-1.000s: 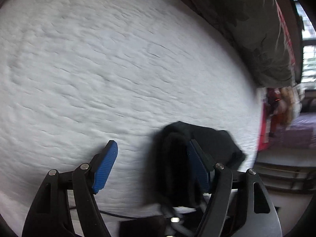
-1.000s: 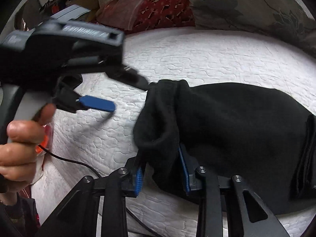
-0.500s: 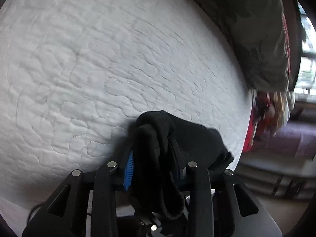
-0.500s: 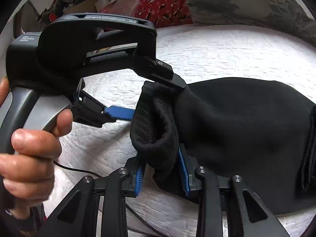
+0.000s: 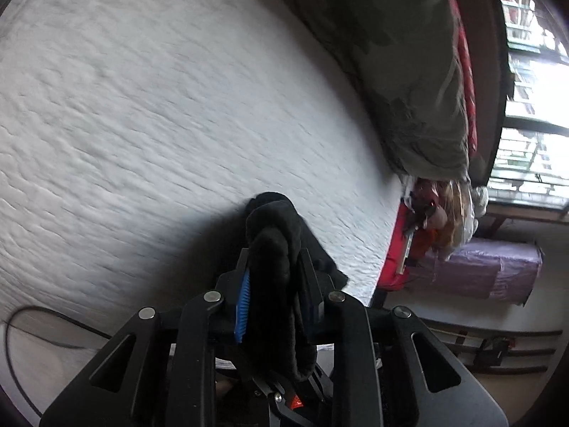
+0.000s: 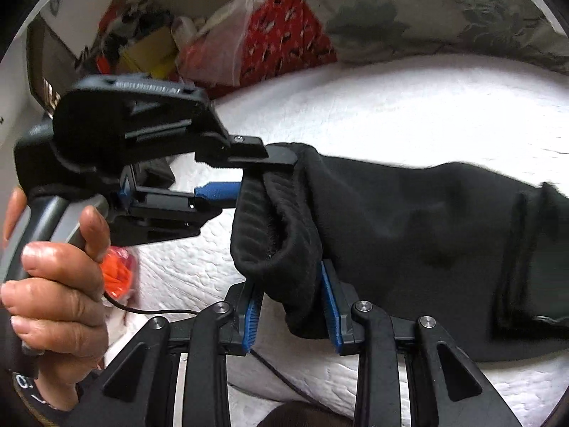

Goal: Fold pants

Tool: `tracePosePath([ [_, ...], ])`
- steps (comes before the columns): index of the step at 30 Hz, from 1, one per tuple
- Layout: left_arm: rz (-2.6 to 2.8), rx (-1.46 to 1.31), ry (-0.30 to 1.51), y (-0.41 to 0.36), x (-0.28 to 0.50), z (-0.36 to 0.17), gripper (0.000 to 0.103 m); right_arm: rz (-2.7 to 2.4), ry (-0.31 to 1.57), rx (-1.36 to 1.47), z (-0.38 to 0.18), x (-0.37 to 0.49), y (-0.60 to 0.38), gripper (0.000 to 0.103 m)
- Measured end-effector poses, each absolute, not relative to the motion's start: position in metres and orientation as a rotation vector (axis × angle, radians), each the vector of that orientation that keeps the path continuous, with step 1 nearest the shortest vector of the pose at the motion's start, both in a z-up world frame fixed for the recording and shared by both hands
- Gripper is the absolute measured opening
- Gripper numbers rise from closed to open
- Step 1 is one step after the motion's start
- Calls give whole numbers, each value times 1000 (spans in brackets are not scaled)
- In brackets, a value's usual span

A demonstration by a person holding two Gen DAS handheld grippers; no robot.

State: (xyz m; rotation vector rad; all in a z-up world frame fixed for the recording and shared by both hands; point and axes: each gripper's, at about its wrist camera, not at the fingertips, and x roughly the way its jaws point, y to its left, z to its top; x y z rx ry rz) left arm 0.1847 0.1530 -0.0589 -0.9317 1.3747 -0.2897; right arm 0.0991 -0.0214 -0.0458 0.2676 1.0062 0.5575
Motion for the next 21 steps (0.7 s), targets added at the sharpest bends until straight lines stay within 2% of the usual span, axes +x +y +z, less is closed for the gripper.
tracePosePath([
  [7,-339,-785,1432,43,205,-47,21,501,971,447,-34,95,-106,31],
  [14,-398,-595,1551,-73,211,-72,21,358,972,638,-55,90,-213,31],
  [16,-396,-550,1580,-90,209,-79,22,307,985,689,-69,87,-242,33],
  [18,-388,-501,1592,-99,205,-81,27,270,1005,756,-83,84,-265,35],
  [21,-395,-506,1583,-92,199,-75,28,255,1044,851,-102,79,-286,39],
])
